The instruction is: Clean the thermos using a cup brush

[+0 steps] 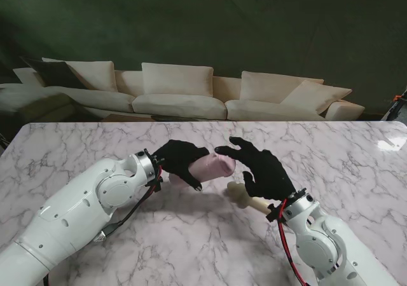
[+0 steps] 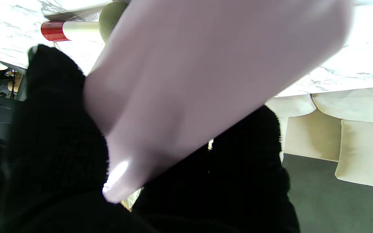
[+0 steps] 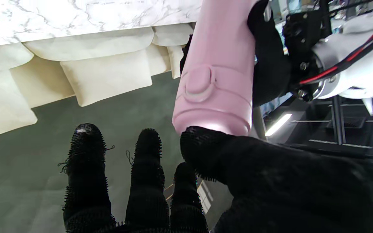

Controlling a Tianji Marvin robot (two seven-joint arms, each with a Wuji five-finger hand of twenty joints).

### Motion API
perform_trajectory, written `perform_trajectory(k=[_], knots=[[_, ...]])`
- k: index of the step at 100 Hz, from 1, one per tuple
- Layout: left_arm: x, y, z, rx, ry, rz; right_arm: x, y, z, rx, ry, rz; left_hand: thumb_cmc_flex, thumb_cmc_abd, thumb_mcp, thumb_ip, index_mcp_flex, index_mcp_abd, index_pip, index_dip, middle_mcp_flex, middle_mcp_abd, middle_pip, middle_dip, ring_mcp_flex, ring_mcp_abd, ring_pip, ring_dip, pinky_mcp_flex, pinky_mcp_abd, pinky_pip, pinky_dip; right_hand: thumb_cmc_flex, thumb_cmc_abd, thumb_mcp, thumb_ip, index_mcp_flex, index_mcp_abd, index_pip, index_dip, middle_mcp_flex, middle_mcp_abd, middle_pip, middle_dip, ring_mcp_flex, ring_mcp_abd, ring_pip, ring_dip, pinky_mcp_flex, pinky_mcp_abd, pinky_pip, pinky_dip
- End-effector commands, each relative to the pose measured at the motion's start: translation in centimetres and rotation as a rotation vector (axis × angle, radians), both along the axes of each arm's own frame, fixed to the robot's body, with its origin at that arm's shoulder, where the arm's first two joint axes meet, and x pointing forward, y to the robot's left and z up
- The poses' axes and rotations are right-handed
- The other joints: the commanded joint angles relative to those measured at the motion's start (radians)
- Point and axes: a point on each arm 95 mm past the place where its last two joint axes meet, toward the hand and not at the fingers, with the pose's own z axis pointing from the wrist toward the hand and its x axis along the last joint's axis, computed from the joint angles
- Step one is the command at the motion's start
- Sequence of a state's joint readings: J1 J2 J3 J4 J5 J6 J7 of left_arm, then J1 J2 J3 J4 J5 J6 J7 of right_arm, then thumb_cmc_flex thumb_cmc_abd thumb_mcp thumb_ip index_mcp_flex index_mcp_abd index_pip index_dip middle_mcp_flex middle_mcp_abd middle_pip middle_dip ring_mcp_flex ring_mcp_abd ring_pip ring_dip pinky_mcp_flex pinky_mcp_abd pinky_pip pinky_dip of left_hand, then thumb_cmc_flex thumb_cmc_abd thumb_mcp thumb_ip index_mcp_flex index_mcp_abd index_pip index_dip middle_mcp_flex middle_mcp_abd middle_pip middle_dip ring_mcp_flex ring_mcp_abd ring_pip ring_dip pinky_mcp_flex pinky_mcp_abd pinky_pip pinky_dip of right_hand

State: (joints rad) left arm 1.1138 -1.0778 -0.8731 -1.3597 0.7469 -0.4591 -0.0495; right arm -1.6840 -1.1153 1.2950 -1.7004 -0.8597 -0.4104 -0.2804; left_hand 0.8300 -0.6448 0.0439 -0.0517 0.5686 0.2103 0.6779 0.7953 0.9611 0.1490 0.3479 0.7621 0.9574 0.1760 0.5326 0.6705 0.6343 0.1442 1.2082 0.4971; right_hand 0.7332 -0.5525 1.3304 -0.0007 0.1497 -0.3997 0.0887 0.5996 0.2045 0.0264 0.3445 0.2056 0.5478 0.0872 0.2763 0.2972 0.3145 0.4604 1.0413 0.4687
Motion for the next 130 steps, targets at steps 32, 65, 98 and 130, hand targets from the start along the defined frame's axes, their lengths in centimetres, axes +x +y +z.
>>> perform_trajectory(k=[32,65,98,130], knots=[[-0.1,-0.3,0.5,0.000,-0.005,-0.014,2.5,-0.8,-0.2,-0.146,-0.013,0.040,0.401,0.390,0.355,0.056,0.088,-0.220,0.160,0.052,0.001,-0.031,0.056,0.029,0.090,-0.091,0.198,0.061,0.008,-0.097,0.048,0.023,-0.110,-0.040,-0.118,-0.063,0.025,-0.042,0.068,0.000,-0.027,-0.007,-0.064,-0.031,-0.045,-0.042,-0.002,-0.020,-0.073,-0.052,-0.046,-0.015],[-0.1,-0.6,0.3,-0.004,-0.002,-0.019,3.1,0.0,-0.4,-0.150,-0.030,0.039,0.402,0.390,0.356,0.056,0.089,-0.219,0.160,0.052,0.001,-0.032,0.057,0.029,0.091,-0.091,0.199,0.061,0.010,-0.099,0.050,0.023,-0.295,-0.083,-0.365,-0.118,0.051,-0.047,0.329,0.092,-0.022,0.007,0.033,0.013,0.012,-0.044,0.050,0.016,-0.042,-0.052,-0.011,0.011],[-0.1,-0.6,0.2,-0.003,0.003,-0.020,3.8,1.2,-1.0,-0.069,-0.052,0.028,0.401,0.391,0.356,0.056,0.089,-0.218,0.160,0.052,0.000,-0.031,0.058,0.028,0.092,-0.090,0.199,0.060,0.011,-0.098,0.051,0.023,-0.370,0.022,-0.471,-0.153,0.070,-0.052,0.684,0.157,0.372,-0.218,0.574,0.278,0.288,-0.170,0.428,0.256,0.074,-0.098,0.122,0.132],[0.1,-0.9,0.2,-0.003,0.008,-0.024,4.1,3.5,-1.2,0.064,0.008,0.003,0.401,0.392,0.356,0.055,0.089,-0.219,0.160,0.052,0.000,-0.032,0.058,0.028,0.093,-0.091,0.200,0.061,0.011,-0.099,0.052,0.022,-0.482,0.130,-0.576,-0.165,0.263,0.182,0.798,-0.094,0.997,-0.244,0.759,0.468,0.764,-0.079,0.876,0.389,0.294,-0.114,0.297,0.165]])
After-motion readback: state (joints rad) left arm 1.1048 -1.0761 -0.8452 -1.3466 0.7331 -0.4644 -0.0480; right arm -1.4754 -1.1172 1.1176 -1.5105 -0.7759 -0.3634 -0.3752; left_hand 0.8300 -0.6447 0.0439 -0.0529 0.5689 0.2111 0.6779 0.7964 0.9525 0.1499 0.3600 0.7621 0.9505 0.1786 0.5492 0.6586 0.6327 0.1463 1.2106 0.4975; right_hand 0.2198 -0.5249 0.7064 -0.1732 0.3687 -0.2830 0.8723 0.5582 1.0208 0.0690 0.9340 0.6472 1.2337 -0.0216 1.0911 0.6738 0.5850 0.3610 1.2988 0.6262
